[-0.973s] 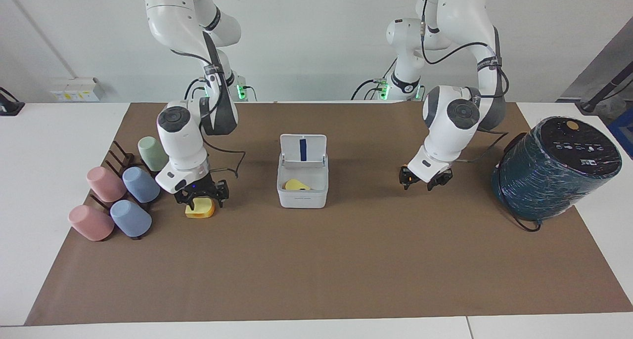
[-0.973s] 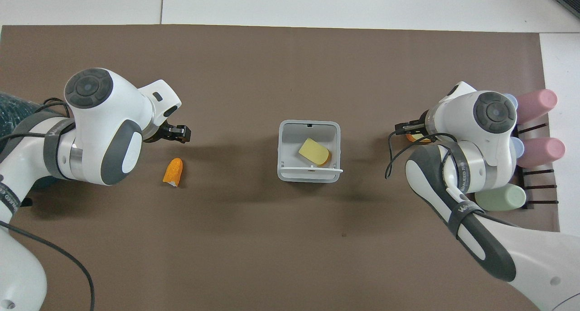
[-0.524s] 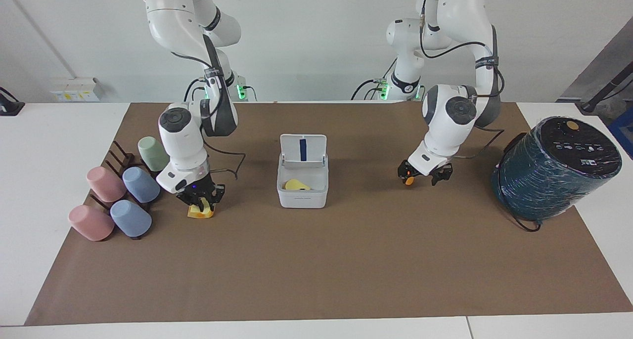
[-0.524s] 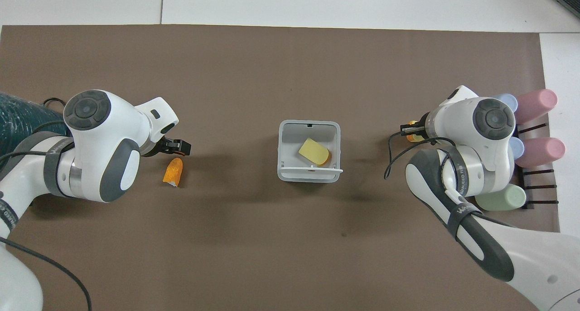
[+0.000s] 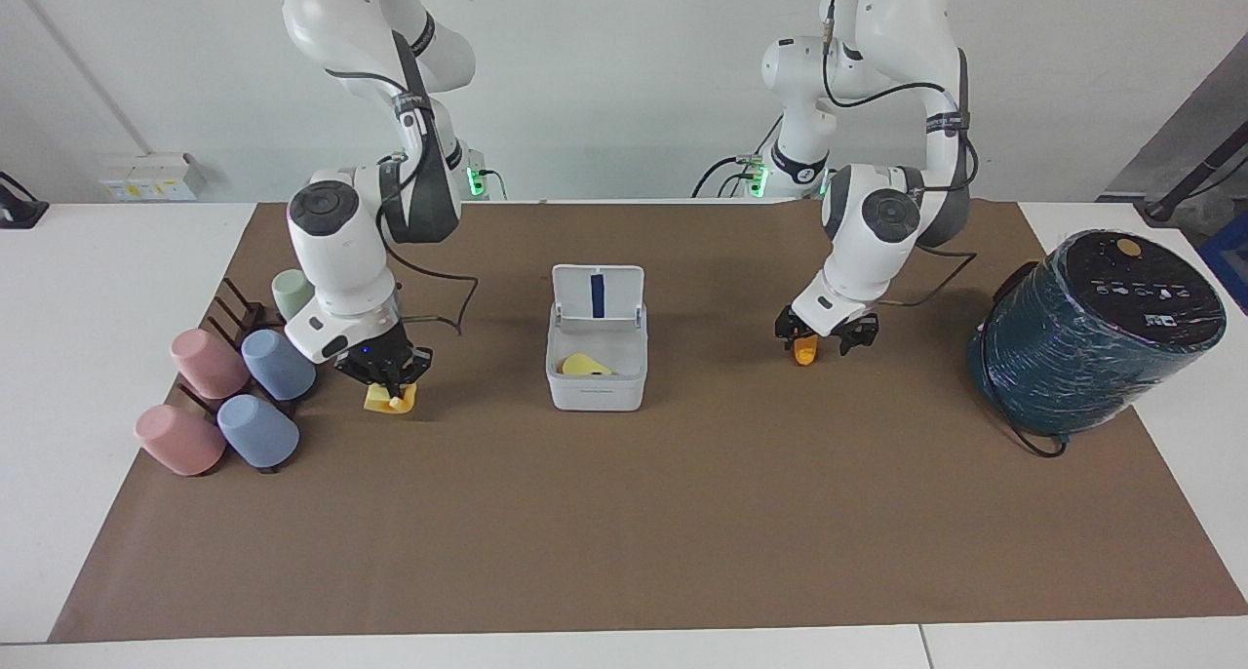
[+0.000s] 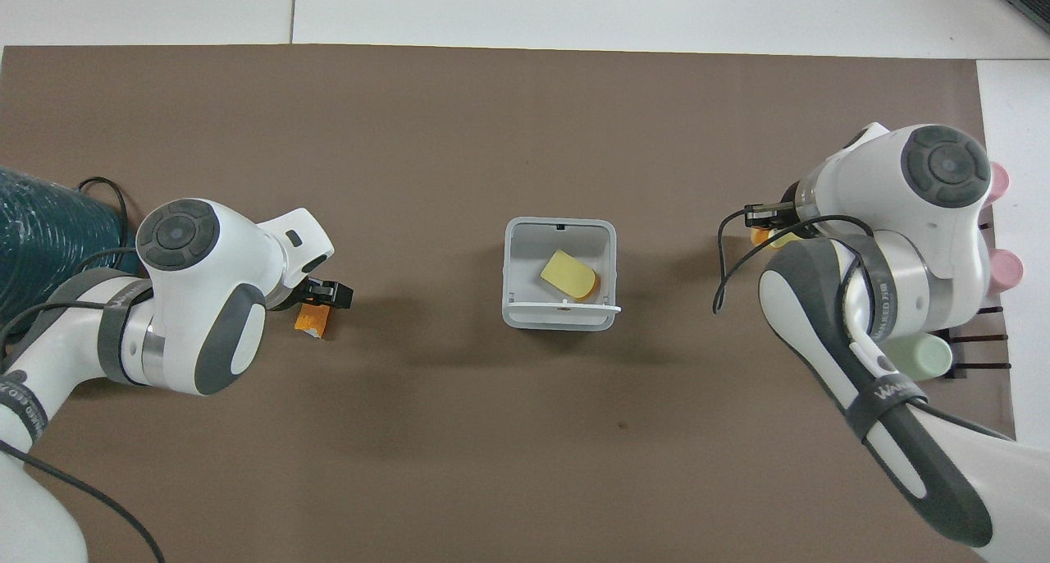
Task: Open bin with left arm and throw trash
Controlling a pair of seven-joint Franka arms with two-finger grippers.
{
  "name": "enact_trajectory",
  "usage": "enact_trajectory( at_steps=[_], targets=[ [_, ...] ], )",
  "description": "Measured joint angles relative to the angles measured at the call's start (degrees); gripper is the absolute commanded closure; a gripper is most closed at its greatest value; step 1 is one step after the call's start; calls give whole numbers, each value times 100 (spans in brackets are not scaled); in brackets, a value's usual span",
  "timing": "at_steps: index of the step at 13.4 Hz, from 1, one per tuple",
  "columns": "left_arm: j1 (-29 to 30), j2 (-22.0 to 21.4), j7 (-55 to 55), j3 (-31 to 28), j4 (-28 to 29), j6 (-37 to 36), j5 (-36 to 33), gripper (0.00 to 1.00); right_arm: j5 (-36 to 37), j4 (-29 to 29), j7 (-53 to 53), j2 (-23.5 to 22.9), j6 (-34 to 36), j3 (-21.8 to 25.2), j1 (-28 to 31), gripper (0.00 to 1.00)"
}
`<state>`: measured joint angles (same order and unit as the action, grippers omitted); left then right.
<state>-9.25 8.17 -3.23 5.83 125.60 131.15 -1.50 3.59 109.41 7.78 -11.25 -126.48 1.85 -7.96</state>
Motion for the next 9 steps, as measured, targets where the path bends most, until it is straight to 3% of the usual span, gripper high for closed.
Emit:
enact_trajectory(
  at_steps=[3,9],
  targets=[
    [-53,-106,2,7,368,280,0,18,-231,-271,387,297,421,-312,-17,100],
    [-102,-196,2,10,495,319,-1,77,-409,-341,2143,387,443,-1440,-80,100]
  ],
)
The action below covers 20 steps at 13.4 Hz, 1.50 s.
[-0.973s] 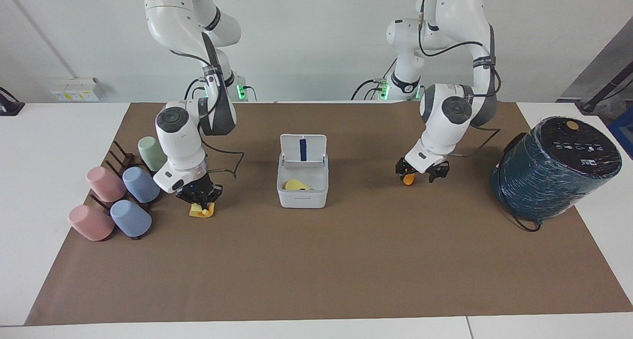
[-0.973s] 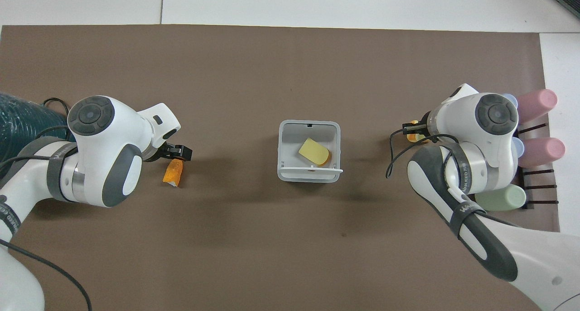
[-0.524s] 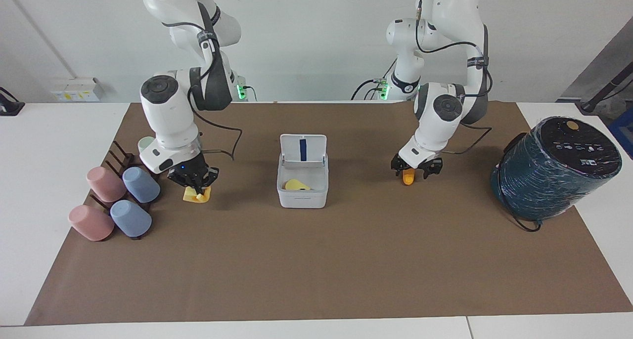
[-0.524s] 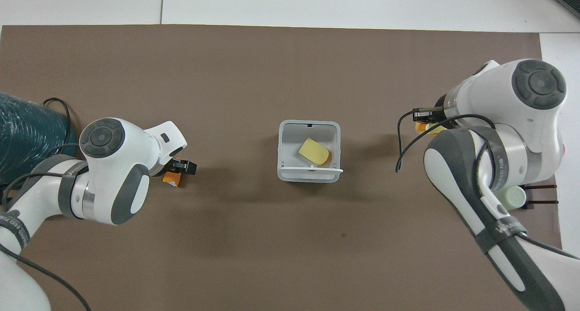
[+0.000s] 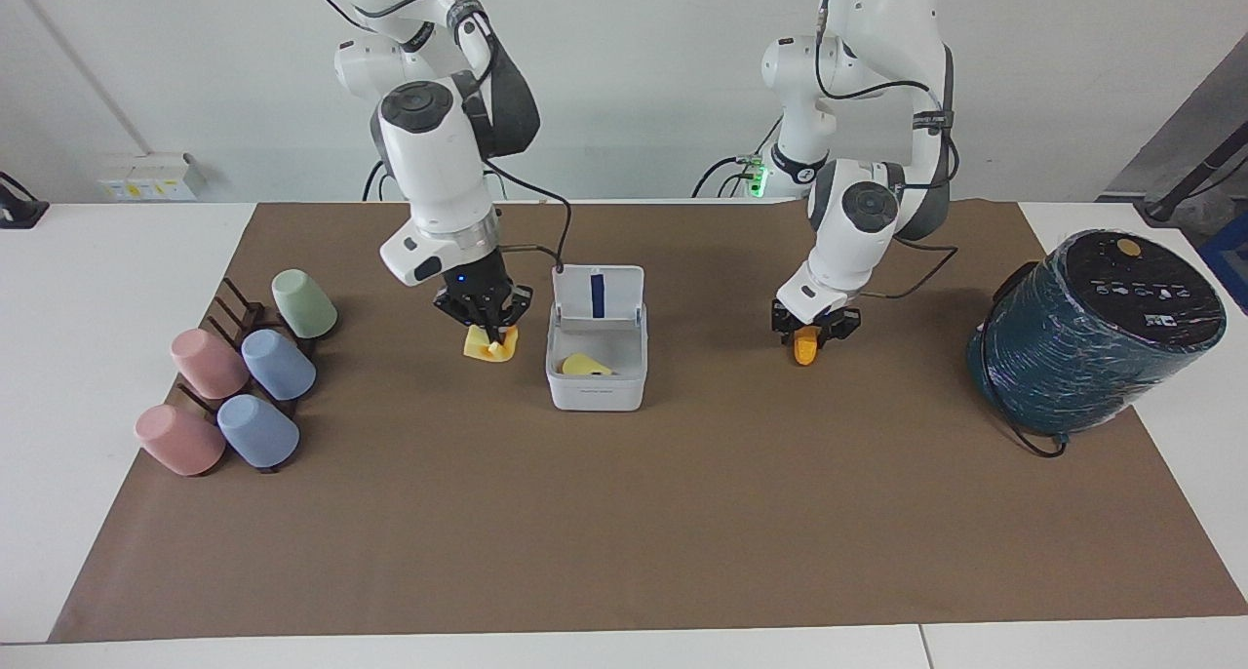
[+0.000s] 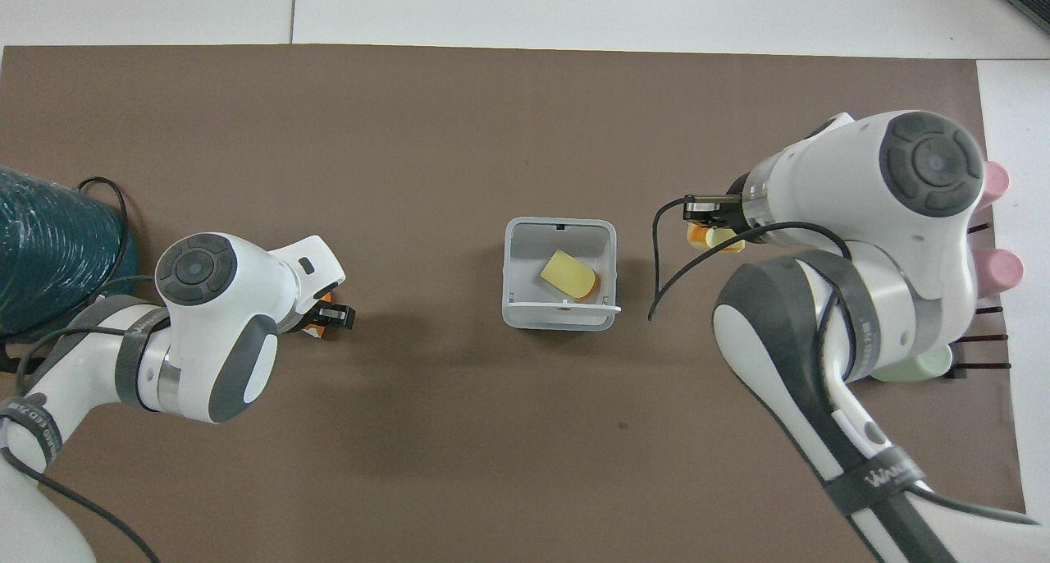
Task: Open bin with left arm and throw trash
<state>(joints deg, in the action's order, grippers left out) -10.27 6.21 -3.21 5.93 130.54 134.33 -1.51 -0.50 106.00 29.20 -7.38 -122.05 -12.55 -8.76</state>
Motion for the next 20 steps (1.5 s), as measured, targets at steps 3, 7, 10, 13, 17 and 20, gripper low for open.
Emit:
enact_trajectory(
  at_steps=[3,7,10,13,17,20],
  targets=[
    [0,-15,0,-2,0,3,-1,100,-13,2,582,-15,-191,-375,-5,100],
    [10,-24,0,-28,-82,50,-1,100,-34,7,1017,-208,-655,-497,-173,100],
    [17,-45,0,-51,-530,-251,-1,100,-111,8,1151,-302,-749,-498,-279,44],
    [19,-61,-11,-53,-1197,-825,2,100,-182,8,1155,-327,-749,-498,-306,12],
    [10,-60,-131,-37,-1568,-1008,222,100,-186,4,1158,-340,-750,-497,-305,0],
    [-270,-19,-785,50,-1854,-1038,464,100,-106,-84,947,-310,-767,-451,-193,0]
  ],
)
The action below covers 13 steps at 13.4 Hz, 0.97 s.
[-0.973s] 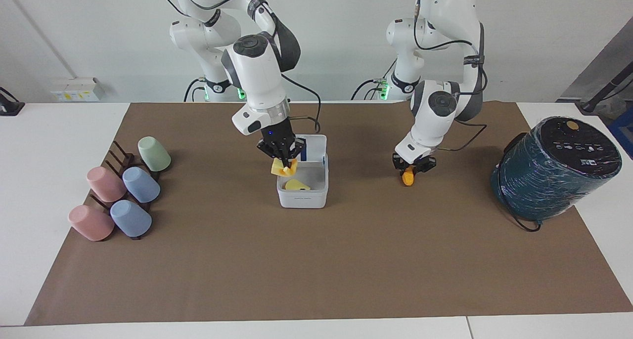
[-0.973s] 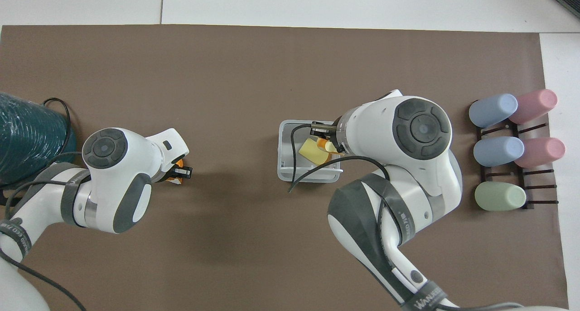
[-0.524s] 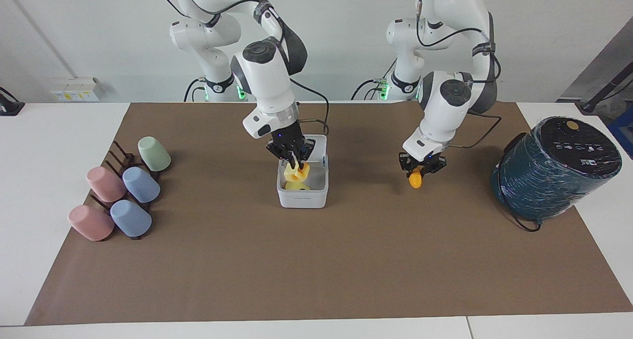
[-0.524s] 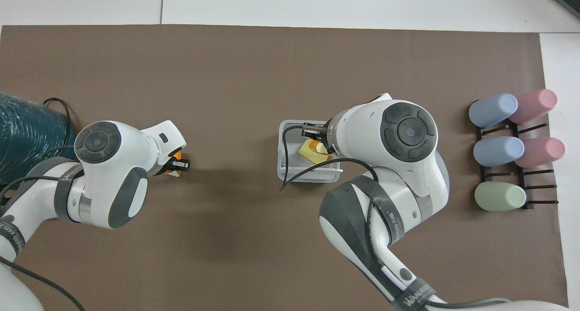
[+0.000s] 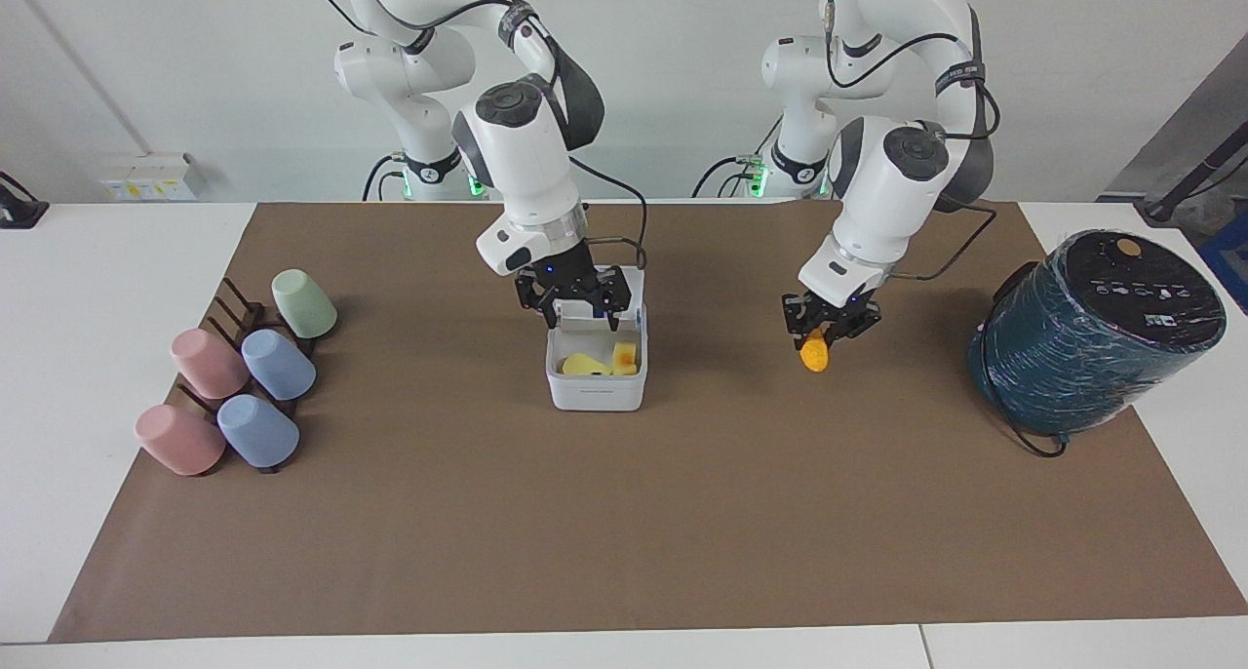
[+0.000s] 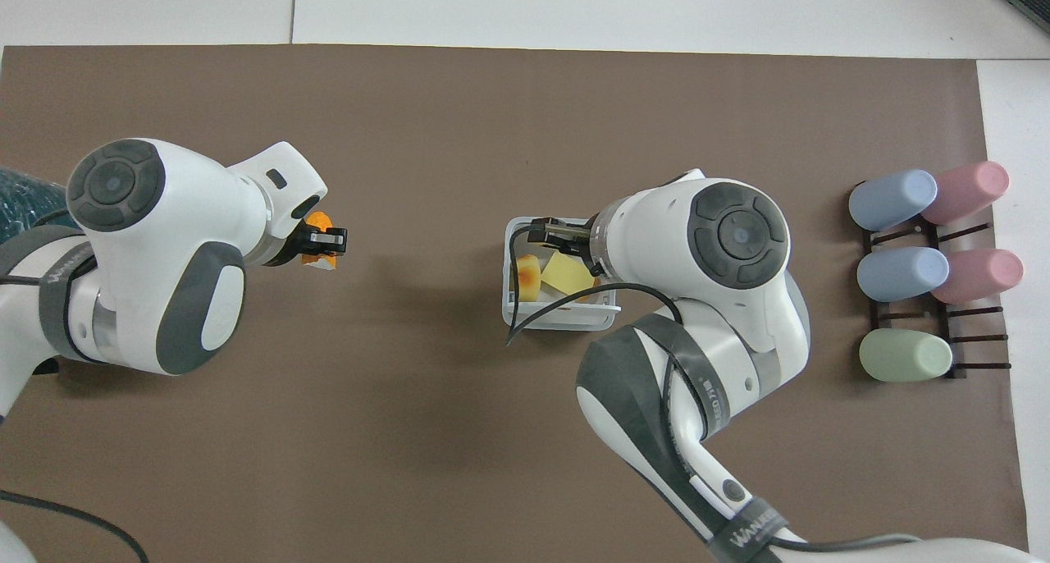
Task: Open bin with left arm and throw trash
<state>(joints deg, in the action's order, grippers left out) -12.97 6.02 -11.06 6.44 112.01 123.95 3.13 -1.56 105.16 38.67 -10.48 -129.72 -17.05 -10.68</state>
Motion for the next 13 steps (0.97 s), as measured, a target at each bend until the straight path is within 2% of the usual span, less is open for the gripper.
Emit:
enact_trajectory(
  at_steps=[5,10,13],
  targets=[
    [-938,77,-1439,55,-306,4,14,100,569,-162,-1341,338,176,46,931,0],
    [-1530,365,-2341,61,-966,88,192,100,703,-561,-1761,655,1215,55,1465,0],
    [-1813,698,-2647,59,-1340,116,214,100,699,-617,-1765,950,1767,56,1699,0]
  ],
)
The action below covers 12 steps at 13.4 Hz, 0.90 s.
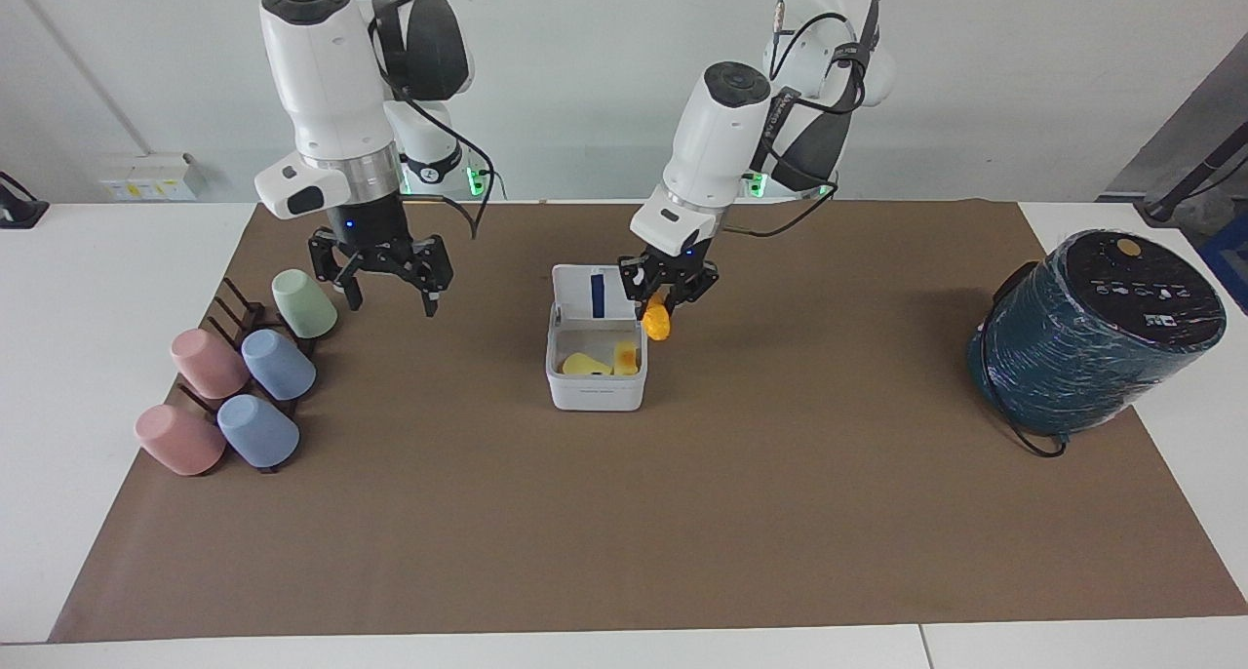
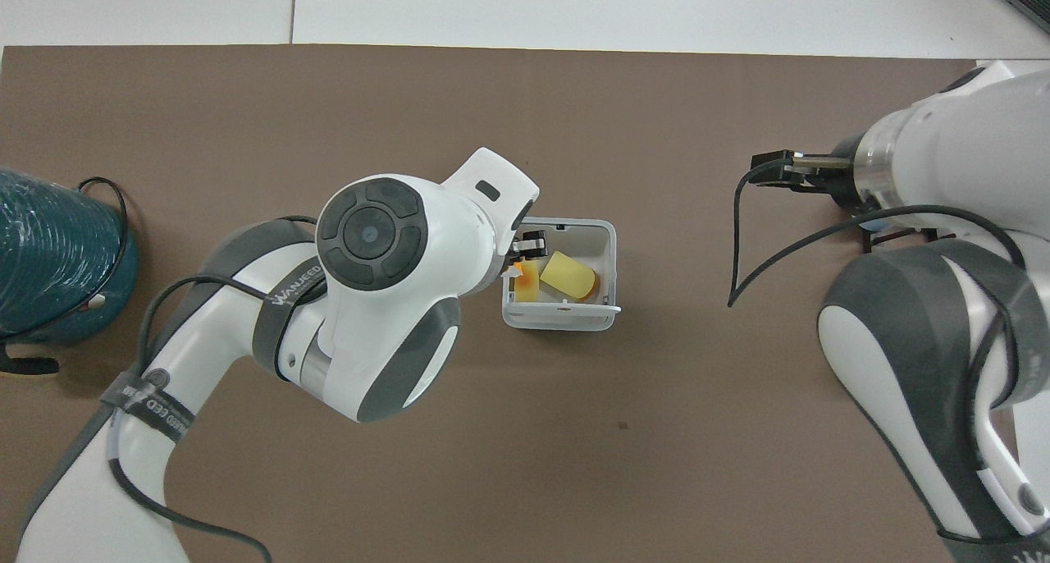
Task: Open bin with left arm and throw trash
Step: 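Release the carrot into the bin with the left gripper while the right gripper withdraws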
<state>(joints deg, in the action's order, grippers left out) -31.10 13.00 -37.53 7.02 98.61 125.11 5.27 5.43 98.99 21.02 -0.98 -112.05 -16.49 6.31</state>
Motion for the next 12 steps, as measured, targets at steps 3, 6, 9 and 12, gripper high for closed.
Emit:
enact_trajectory(
  at_steps=[3,6,9,12],
  targets=[
    [-154,354,-147,-5,-168,203,0,100,-35,-190,-6,115,675,1,256,0],
    [-288,656,-280,-7,-342,304,-4,100,-268,-286,-411,118,956,3,630,0],
    [-424,848,-316,-8,-451,332,-19,100,-370,-326,-907,122,1067,22,884,0],
    [-501,890,-323,-8,-452,332,-95,86,-374,-506,-1151,216,1409,172,899,0]
  ],
)
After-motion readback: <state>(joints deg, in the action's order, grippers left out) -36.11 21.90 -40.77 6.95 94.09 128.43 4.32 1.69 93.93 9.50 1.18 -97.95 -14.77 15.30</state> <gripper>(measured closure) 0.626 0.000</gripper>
